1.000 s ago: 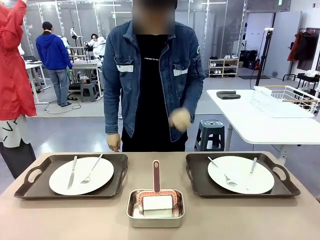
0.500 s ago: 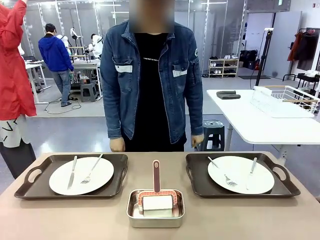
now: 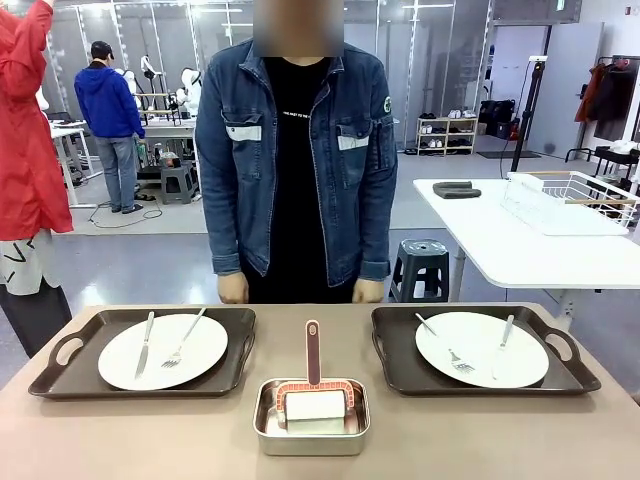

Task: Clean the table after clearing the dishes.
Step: When the left (or right) Handle tray is removed, use the left hand (or right hand) to clean the left (or right) side of the table with the Lint Roller.

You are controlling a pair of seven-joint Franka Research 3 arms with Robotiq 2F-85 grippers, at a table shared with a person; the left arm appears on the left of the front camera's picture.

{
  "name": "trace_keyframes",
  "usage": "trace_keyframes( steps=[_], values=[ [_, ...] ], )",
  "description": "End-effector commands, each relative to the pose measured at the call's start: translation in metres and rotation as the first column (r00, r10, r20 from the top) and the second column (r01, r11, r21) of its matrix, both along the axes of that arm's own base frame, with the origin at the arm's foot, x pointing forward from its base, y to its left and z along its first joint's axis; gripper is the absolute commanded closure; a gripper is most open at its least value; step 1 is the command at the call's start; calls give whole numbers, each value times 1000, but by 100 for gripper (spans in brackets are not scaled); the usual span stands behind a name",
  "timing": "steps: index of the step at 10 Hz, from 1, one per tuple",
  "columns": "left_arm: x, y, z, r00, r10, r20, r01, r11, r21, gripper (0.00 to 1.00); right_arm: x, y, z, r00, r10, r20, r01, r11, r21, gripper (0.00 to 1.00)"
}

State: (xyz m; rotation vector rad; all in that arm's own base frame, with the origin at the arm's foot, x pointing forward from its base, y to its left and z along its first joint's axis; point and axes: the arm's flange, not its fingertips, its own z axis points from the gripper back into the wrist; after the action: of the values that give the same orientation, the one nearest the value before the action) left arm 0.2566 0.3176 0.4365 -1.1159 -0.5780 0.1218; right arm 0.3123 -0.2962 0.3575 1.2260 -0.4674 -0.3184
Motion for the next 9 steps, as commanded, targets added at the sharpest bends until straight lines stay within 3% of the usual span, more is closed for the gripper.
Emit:
trace_keyframes(
  steps=[1,9],
  values=[
    [-2,2,1,1000,3,11,-3,1000,-5,0,1,0,2,1000,-3,8,3,1000,1,0],
    [-2,2,1,1000,3,11,-3,1000,-5,0,1,0,2,1000,-3,8,3,1000,1,0]
  ],
)
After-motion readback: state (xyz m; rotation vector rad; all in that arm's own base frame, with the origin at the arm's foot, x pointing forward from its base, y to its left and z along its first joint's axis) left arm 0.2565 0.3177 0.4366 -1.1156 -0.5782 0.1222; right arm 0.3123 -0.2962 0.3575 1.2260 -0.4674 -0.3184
